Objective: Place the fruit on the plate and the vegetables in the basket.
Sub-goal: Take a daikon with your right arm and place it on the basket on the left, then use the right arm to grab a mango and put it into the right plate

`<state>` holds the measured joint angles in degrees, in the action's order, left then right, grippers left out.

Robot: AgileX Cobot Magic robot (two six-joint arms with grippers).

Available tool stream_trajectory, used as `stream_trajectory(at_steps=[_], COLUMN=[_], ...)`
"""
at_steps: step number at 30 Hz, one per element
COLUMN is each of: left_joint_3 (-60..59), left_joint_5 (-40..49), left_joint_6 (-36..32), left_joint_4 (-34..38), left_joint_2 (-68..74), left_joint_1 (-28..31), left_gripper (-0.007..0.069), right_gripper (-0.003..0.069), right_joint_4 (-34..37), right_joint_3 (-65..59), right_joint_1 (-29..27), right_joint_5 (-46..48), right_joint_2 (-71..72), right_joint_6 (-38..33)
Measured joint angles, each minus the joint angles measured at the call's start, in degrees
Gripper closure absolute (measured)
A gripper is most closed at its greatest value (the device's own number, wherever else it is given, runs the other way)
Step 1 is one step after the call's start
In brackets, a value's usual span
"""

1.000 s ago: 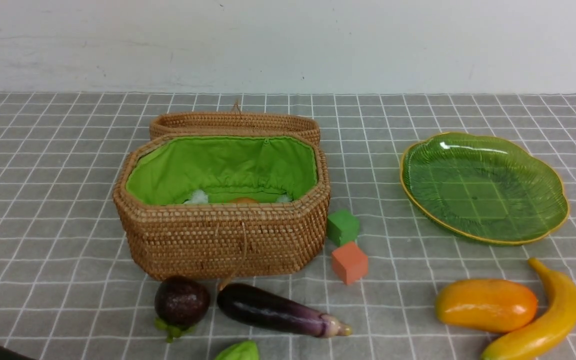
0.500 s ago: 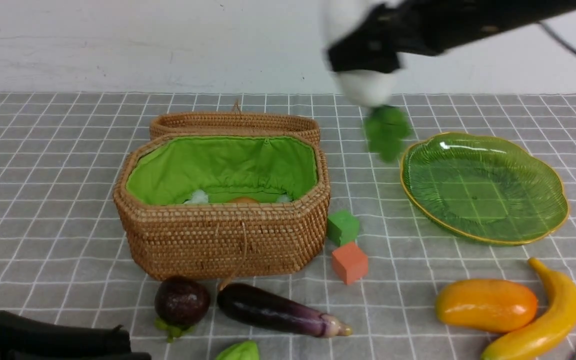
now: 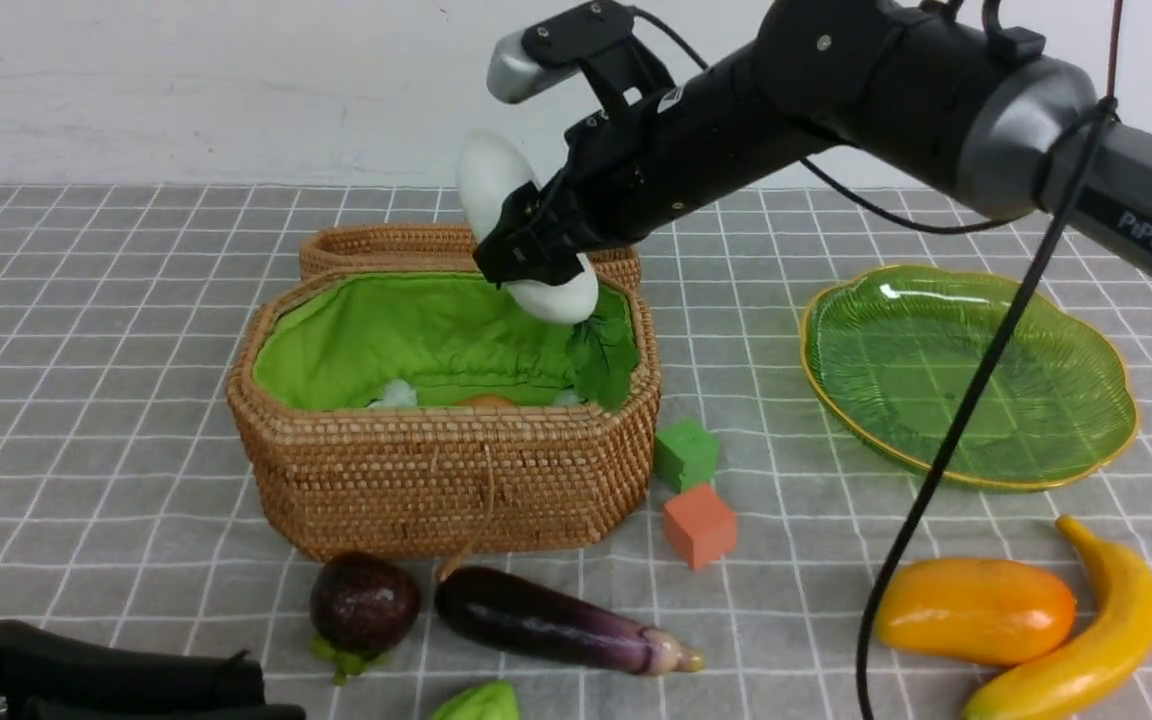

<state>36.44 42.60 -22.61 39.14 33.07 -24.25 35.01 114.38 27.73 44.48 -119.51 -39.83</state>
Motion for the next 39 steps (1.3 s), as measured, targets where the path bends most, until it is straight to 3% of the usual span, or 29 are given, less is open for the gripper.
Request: stream_trajectory(at_steps=[1, 3, 9, 11, 12, 14, 16, 20, 25, 28, 29, 33, 39], left_joint_3=[0.0, 0.0, 0.0, 0.0, 0.0, 0.0, 0.0, 0.0, 0.0, 0.0, 0.0, 0.0, 0.0], left_joint_5=[0.2, 0.3, 0.6, 1.2, 1.3, 2.0, 2.0, 2.1, 1.6, 1.4, 1.4, 2.0, 2.6], left_joint_6=[0.0, 0.0, 0.0, 0.0, 0.0, 0.0, 0.0, 0.0, 0.0, 0.0, 0.0, 0.0, 0.0], left_joint_4=[0.0, 0.0, 0.0, 0.0, 0.0, 0.0, 0.0, 0.0, 0.0, 0.0, 0.0, 0.2, 0.2], left_joint_2=[0.0, 0.0, 0.0, 0.0, 0.0, 0.0, 0.0, 0.0, 0.0, 0.0, 0.0, 0.0, 0.0], left_joint_1=[0.0, 0.0, 0.0, 0.0, 0.0, 0.0, 0.0, 0.0, 0.0, 0.0, 0.0, 0.0, 0.0], left_gripper=[0.0386, 0.0386, 0.0386, 0.0386, 0.0386, 0.0386, 0.0386, 0.0386, 0.0386, 0.0386, 0.0386, 0.0386, 0.0386], right_gripper=[0.0008, -0.0015, 0.0002, 0.002, 0.0021, 0.0035, 0.0041, 0.0048, 0.0059, 0.0068, 0.0071, 0.0074, 0.007], right_joint_4=[-0.1, -0.5, -6.8, -13.0, -13.4, -18.6, -20.2, -22.2, -18.4, -17.3, -19.1, -25.8, -24.7], right_joint_3=[0.1, 0.1, 0.1, -0.1, -0.3, -7.6, -15.5, -38.0, -48.7, -49.7, -49.7, -49.7, -50.6], right_joint_1=[0.0, 0.0, -1.0, -3.3, -3.5, -8.0, -11.9, -19.7, -22.4, -20.9, -19.0, -15.8, -15.5], right_joint_5=[0.8, 3.0, 11.5, 15.8, 16.0, 14.3, 10.5, 7.3, 6.7, 5.8, 5.8, 8.9, 9.6], right_joint_2=[0.5, 1.5, 9.9, 15.2, 15.6, 23.4, 27.8, 33.9, 34.1, 34.1, 34.1, 34.0, 31.1], right_joint_6=[0.3, 0.5, 4.3, 11.1, 11.1, 21.1, 25.7, 30.2, 35.5, 28.5, 16.5, -7.2, -17.3])
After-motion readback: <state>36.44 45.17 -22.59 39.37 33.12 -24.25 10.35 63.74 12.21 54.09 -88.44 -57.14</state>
